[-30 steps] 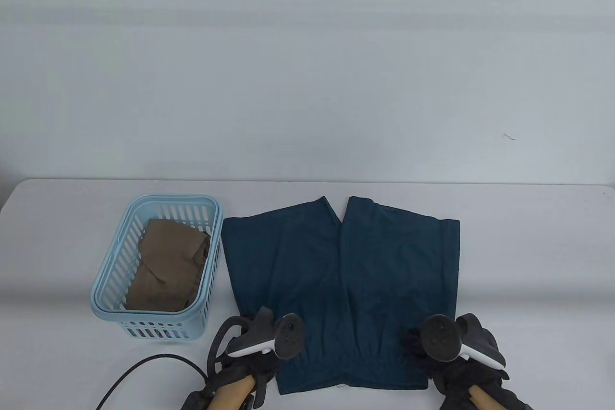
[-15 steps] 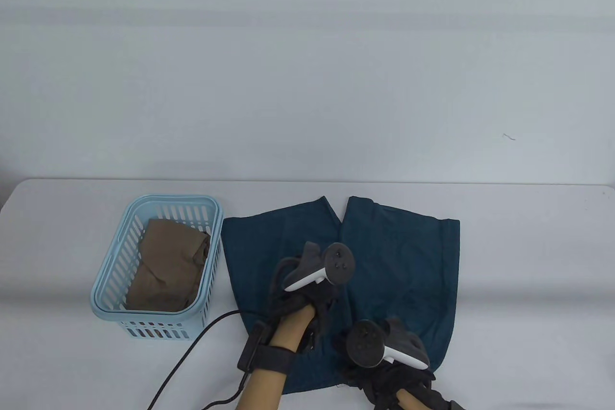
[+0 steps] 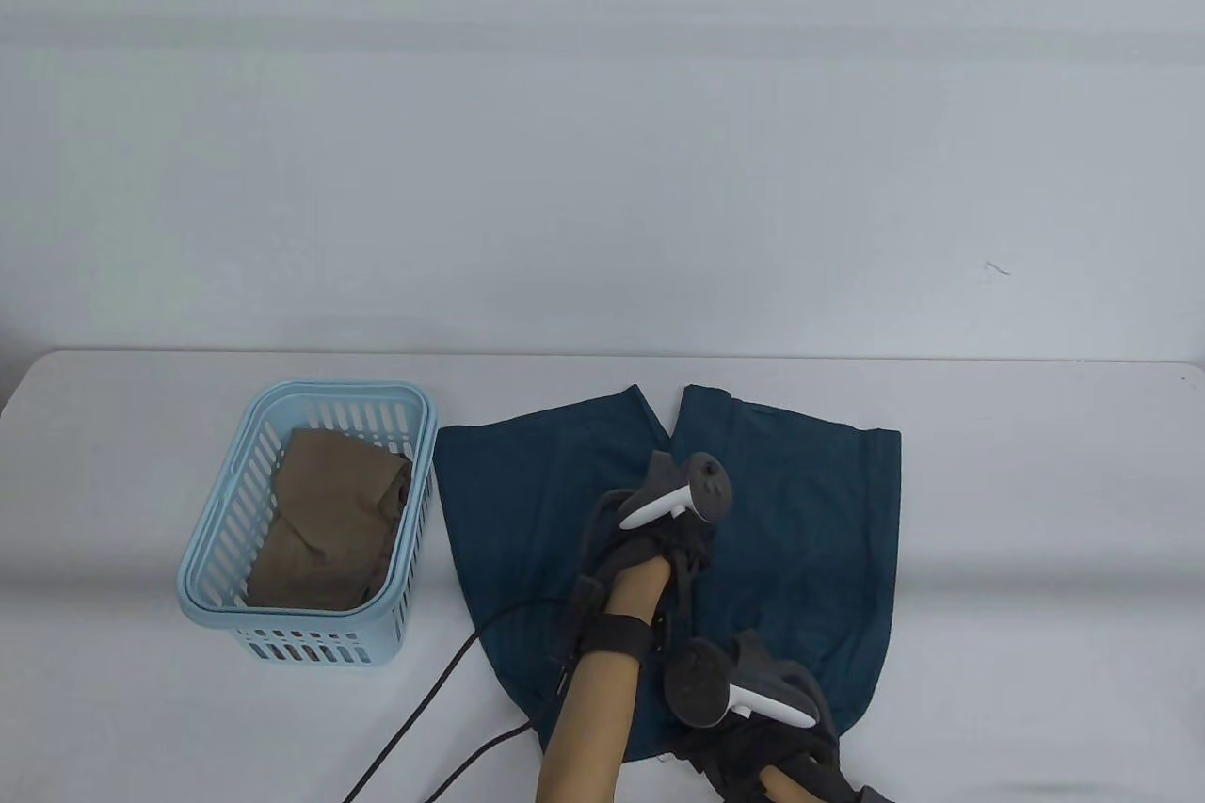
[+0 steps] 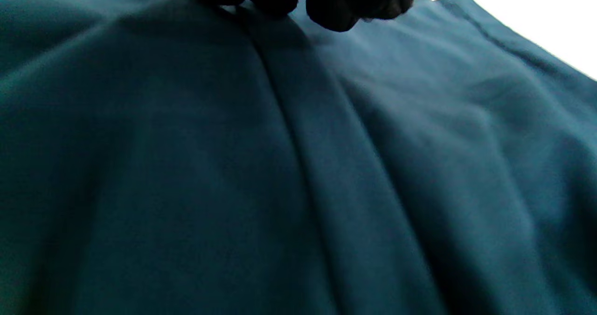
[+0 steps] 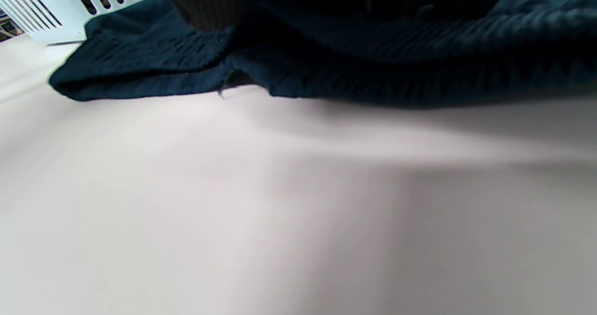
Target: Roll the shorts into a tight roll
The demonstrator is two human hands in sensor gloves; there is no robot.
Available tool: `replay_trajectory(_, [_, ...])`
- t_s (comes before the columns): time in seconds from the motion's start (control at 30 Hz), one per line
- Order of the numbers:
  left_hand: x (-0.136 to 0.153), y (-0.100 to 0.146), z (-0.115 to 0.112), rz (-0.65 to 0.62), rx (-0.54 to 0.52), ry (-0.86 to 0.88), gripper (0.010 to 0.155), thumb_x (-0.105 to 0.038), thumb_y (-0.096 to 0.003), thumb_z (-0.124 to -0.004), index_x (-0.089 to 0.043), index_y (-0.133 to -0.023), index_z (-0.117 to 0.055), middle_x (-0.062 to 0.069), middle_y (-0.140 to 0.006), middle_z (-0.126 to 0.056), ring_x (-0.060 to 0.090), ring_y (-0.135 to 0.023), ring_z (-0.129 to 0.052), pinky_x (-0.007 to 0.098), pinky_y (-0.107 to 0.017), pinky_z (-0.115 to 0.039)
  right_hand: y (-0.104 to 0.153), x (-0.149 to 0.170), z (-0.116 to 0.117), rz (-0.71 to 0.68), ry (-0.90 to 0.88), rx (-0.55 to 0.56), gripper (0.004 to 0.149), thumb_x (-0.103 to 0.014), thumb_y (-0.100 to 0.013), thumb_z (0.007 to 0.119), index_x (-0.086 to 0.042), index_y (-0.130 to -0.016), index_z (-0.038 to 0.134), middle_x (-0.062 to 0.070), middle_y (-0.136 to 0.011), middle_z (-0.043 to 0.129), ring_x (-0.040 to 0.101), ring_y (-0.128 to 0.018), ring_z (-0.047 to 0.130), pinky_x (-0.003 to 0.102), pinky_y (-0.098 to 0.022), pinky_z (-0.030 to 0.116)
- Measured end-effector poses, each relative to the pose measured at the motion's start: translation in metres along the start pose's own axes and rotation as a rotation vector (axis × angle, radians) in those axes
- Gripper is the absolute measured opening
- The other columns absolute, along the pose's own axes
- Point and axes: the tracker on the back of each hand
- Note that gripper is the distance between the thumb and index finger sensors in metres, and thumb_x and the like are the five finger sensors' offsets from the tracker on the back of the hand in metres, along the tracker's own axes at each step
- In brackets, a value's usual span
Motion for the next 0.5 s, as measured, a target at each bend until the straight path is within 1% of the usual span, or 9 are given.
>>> replay_trajectory(0.23, [0.0,-0.001,-0.008,0.001,0.025,-0.041,0.052,-0.034,-0.0559,-0.062,-0.026,-0.106,-0.05,0.01,-0.116,-0.035,0.042,-0.108,-0.039,0.069,-0.071,-0.024,0.001,0.0,0.001,0.009,0.014,-0.001,0.063,-0.037,-0.053,0.062,-0.015,-0.109,0.041,0.016,-0.114,0.035,0.044,-0.101,0.041,0.061,-0.07,0.047])
replay_trajectory(0.27, [0.001,-0.001,-0.009,0.002,0.026,-0.047,0.052,-0.033,-0.056,-0.062,-0.026,-0.106,-0.049,0.007,-0.116,-0.034,0.041,-0.107,-0.038,0.069,-0.071,-0.024,0.0,-0.001,0.002,0.005,0.015,-0.008,0.065,-0.039,-0.053,0.062,-0.015,-0.109,0.04,0.016,-0.114,0.034,0.045,-0.101,0.041,0.061,-0.071,0.047])
replay_trajectory(0.37, [0.001,0.0,-0.012,0.002,0.007,-0.071,0.052,-0.032,-0.0561,-0.062,-0.026,-0.106,-0.048,0.006,-0.116,-0.033,0.04,-0.107,-0.037,0.067,-0.072,-0.025,0.0,0.0,0.002,-0.002,0.013,-0.018,0.067,-0.042,-0.052,0.062,-0.014,-0.109,0.039,0.017,-0.114,0.032,0.045,-0.101,0.037,0.061,-0.071,0.046])
replay_trajectory(0.5, [0.0,0.0,-0.014,0.015,0.0,-0.094,0.052,-0.031,-0.0563,-0.061,-0.027,-0.106,-0.045,0.005,-0.116,-0.033,0.038,-0.107,-0.038,0.065,-0.073,-0.025,0.0,0.003,0.0,-0.002,-0.013,-0.012,0.065,-0.042,-0.052,0.062,-0.014,-0.108,0.043,0.016,-0.113,0.035,0.043,-0.101,0.039,0.06,-0.071,0.046])
Point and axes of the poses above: the tracker on the back of each hand, its own x axis roughly to the little-finger side, its own y axis roughly from the fingertips to the wrist, z = x × y
